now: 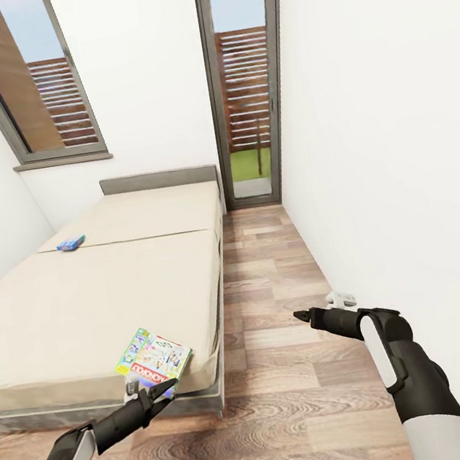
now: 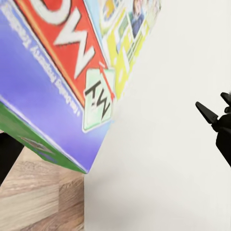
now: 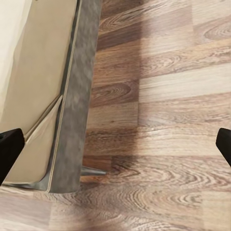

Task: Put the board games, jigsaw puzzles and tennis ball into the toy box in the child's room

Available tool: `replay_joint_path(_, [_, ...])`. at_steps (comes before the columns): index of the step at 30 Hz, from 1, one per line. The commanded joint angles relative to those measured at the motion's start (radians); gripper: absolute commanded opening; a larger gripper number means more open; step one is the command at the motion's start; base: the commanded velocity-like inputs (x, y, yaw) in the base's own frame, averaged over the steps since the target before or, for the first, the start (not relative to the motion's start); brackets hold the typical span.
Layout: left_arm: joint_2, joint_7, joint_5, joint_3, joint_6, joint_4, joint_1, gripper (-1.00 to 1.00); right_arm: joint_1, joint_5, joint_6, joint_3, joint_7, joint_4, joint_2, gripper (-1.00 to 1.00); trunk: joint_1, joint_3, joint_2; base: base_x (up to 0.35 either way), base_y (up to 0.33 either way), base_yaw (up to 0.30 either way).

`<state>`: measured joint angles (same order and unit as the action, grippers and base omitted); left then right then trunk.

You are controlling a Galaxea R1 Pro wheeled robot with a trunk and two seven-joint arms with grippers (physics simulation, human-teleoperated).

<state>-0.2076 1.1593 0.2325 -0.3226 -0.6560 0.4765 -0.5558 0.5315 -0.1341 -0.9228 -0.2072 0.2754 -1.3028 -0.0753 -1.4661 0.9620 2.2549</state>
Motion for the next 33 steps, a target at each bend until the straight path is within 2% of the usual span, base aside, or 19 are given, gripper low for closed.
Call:
replay_joint_path(1, [0.000, 0.002, 0.002, -0.004, -0.008, 0.000, -0.001, 1.00, 0.001, -0.002, -0.005, -0.003, 0.002, 0.000, -0.001, 1.00, 0.004, -0.002, -0.007, 0.000, 0.000, 0.000])
replay_joint_path(9, [0.000, 0.002, 0.002, -0.014, -0.008, -0.001, 0.000, 1.00, 0.001, -0.001, -0.005, -0.003, 0.002, 0.006, -0.001, 1.00, 0.008, -0.005, -0.014, 0.000, 0.000, 0.000])
replay_joint_path(33, [-0.001, 0.002, 0.001, -0.014, -0.007, -0.001, 0.000, 1.00, 0.001, -0.001, -0.005, -0.003, 0.002, 0.009, -0.001, 1.00, 0.008, -0.005, -0.014, 0.000, 0.000, 0.000])
